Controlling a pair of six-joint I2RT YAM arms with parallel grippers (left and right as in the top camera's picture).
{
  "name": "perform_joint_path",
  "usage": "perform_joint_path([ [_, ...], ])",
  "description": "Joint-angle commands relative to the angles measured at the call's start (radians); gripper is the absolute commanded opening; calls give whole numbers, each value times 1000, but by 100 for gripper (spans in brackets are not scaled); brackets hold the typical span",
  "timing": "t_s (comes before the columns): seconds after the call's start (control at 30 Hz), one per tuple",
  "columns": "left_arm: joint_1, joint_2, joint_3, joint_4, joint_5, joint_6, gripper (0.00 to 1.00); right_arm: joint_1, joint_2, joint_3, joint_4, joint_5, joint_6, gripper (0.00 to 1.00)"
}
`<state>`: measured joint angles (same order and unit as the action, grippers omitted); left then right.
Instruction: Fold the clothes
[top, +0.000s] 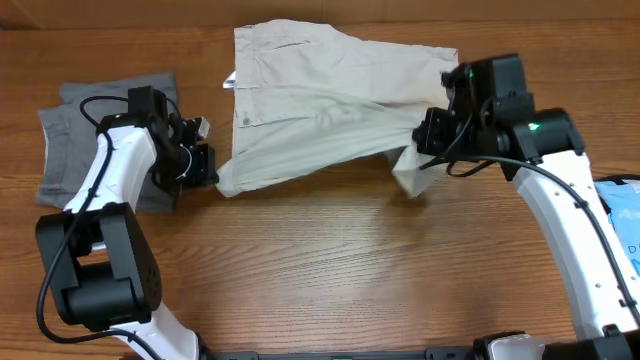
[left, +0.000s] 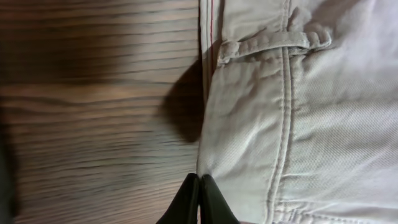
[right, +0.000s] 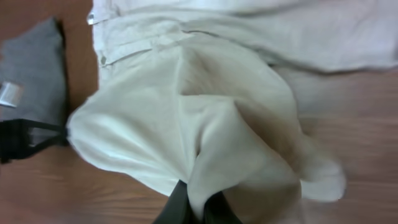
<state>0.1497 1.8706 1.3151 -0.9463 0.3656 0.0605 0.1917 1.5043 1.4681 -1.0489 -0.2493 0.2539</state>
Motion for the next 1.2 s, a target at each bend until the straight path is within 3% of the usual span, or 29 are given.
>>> perform_joint_path([
  [0.0, 33, -17, -6, 9, -136, -5, 4, -39, -37, 58, -28, 312, -124, 4],
  [0.17, 33, -17, -6, 10, -136, -5, 4, -29, -18, -4, -164, 200, -69, 13],
  [0.3, 33, -17, -6, 1, -76, 14, 11, 2, -17, -104, -210, 80, -71, 28],
  [0.37, 31, -17, -6, -7, -2, 22, 20, 23, -16, -147, -211, 54, -71, 48],
  [0.47, 5, -17, -6, -24, 119, 39, 27, 36, -16, -186, -201, 62, -60, 62],
  [0.63, -121, -17, -25, -60, 153, 60, 34, 6, -16, -189, -173, 122, 37, 72],
  [0.77, -273, -16, -70, -39, 143, 59, 51, -66, -16, -189, -141, 118, 104, 78],
  [0.97, -453, 3, -180, 179, 59, -85, 73, -192, -16, -189, -131, 19, 106, 80],
  [1.07, -486, 27, -200, 260, 30, -146, 74, -232, -16, -189, -137, -19, 96, 79],
  [1.17, -491, 55, -200, 274, -8, -206, 65, -245, -16, -189, -142, -32, 83, 79],
])
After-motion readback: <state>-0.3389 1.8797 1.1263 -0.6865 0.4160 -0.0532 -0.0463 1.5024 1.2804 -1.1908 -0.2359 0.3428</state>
